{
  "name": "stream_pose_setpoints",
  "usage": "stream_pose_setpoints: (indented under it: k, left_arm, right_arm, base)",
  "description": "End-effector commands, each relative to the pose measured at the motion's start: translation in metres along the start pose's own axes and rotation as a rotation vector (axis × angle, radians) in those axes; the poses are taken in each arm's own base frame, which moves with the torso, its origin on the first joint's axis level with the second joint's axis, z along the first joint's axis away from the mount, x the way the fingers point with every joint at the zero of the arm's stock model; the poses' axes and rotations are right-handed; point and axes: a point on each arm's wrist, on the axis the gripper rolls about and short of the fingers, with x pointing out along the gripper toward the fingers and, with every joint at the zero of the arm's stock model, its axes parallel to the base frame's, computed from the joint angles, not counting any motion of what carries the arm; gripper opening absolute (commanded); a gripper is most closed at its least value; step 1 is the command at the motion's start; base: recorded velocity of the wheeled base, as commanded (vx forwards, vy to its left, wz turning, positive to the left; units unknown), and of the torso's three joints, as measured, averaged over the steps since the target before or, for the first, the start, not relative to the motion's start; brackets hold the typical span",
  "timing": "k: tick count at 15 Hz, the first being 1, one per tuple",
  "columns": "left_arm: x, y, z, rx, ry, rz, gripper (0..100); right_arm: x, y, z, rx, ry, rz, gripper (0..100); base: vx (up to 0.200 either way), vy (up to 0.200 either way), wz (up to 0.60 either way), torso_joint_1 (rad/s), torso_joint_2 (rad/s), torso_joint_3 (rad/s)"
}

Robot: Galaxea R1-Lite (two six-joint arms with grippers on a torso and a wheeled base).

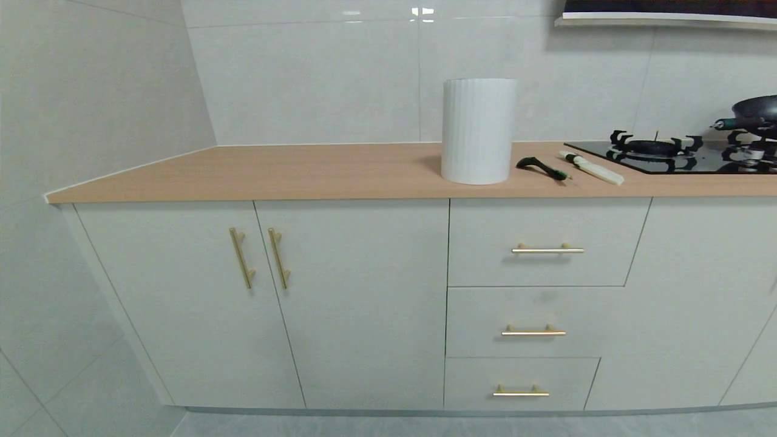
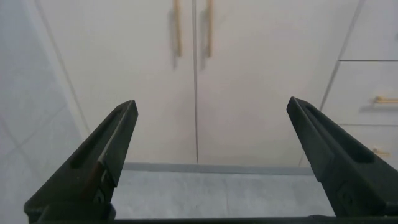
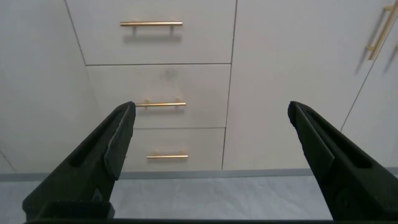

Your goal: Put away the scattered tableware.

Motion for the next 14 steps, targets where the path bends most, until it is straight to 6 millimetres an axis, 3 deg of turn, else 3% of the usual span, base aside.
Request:
stream_pose_setpoints:
  k: [1, 3, 9, 14]
  left_arm:
    - [0.0, 0.0, 0.0001, 0.0, -0.001, 0.001, 100]
    - [0.0, 0.0, -0.0001, 0.0, 0.0, 0.001, 100]
    - [0.0, 0.0, 0.0001, 0.0, -0.001, 0.001, 100]
    - [0.0, 0.0, 0.0001, 0.0, -0.001, 0.001, 100]
  right_arm:
    - [0.0001, 0.0, 0.0001, 0.0, 0.001, -0.001, 100]
    - [0.0001, 0.0, 0.0001, 0.0, 0.001, -0.001, 100]
    - [0.0001, 0.0, 0.0001, 0.0, 0.001, -0.001, 100]
    - [0.0001, 0.0, 0.0001, 0.0, 0.001, -0.001, 100]
  base:
    - [0.0, 0.0, 0.0, 0.0, 0.0, 0.0]
    - [0.0, 0.0, 0.0, 0.0, 0.0, 0.0]
    - [0.2, 0.0, 0.0, 0.0, 0.0, 0.004]
    - [0.0, 0.0, 0.0, 0.0, 0.0, 0.0]
